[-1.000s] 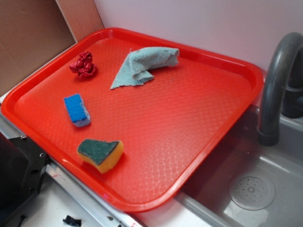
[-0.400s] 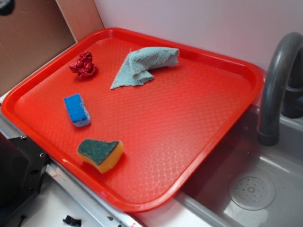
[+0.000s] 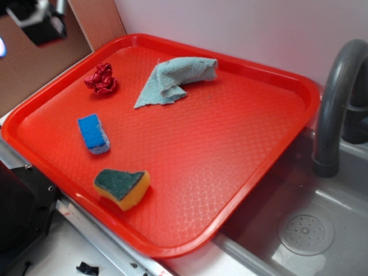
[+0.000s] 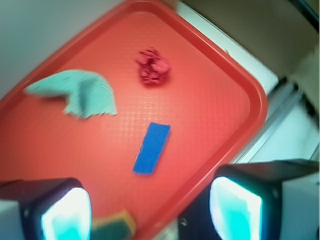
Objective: Grab the blue sponge.
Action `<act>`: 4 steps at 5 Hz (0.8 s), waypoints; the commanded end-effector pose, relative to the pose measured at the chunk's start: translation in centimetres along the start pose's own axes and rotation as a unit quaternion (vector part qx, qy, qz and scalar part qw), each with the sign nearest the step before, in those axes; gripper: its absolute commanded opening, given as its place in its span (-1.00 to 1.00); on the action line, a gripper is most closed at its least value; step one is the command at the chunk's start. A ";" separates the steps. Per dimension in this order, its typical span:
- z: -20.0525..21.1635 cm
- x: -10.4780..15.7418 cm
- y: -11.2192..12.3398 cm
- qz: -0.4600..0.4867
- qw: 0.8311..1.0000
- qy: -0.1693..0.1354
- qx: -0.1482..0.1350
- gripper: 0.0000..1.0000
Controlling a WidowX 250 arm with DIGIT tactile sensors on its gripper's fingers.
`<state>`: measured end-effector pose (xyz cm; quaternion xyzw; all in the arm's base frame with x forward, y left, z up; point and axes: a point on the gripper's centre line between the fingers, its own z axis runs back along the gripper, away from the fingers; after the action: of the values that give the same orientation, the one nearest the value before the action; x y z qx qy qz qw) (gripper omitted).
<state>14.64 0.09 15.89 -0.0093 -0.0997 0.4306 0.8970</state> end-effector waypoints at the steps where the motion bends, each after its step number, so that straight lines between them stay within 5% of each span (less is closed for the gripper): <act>1: -6.8 1.3 0.1 0.019 0.999 -0.025 0.032 1.00; 4: -13.3 -0.1 -0.1 -0.027 0.999 -0.004 0.039 1.00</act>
<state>16.93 0.68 2.58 0.0357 -0.0784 0.4123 0.9070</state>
